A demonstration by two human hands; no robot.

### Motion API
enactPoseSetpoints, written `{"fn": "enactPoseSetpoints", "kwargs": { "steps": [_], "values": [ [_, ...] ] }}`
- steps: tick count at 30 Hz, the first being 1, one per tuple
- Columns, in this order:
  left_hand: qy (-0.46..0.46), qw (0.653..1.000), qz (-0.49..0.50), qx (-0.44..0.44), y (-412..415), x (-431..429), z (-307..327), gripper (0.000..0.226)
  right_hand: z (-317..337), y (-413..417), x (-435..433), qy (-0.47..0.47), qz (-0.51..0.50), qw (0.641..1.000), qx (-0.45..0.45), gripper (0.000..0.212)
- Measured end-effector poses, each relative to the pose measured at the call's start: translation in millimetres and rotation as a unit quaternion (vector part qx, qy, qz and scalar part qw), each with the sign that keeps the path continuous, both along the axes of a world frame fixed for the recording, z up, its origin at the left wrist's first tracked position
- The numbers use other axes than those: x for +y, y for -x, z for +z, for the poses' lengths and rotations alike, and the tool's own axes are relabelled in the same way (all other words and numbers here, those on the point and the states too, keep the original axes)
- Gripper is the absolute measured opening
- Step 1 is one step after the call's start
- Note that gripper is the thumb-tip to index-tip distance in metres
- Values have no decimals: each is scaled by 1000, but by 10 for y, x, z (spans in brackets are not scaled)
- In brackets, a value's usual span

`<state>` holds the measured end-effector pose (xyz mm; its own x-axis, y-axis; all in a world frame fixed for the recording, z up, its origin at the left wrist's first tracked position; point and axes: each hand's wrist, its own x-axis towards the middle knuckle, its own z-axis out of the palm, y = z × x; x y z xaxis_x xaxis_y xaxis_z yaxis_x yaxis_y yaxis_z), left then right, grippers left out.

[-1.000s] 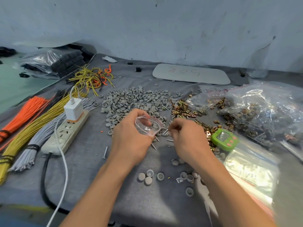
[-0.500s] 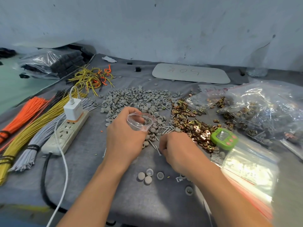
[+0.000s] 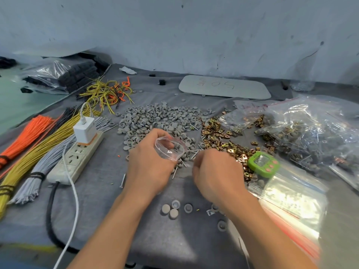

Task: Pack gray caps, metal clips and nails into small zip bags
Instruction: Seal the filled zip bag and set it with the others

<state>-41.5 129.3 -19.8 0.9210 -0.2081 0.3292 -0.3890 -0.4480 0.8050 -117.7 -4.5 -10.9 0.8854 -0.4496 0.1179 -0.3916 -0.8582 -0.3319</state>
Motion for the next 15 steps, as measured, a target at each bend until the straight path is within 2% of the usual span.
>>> {"fn": "enactPoseSetpoints", "kwargs": {
  "steps": [2,4,8,9,12,14,15],
  "values": [
    [-15,1000,-12,-2,11,-21,-8,40,64,12,-78,-84,-31,988,-128,11],
    [-36,999,-34,-7,12,-50,-24,43,129,34,-119,-140,8,959,-247,14],
    [-81,992,-97,-3,36,-93,-23,47,96,24,-8,12,133,948,-287,7],
    [-87,990,-108,-8,43,-99,-20,46,70,13,29,24,154,942,-297,8],
    [-46,992,-115,1,41,-96,-16,44,31,-24,36,-56,154,930,-329,12],
    [25,994,-99,25,16,-68,-19,44,35,-28,-46,-128,88,920,-361,13],
    [60,994,-86,38,0,-47,-15,44,30,-26,-97,-134,51,918,-371,12]
  ]
}}
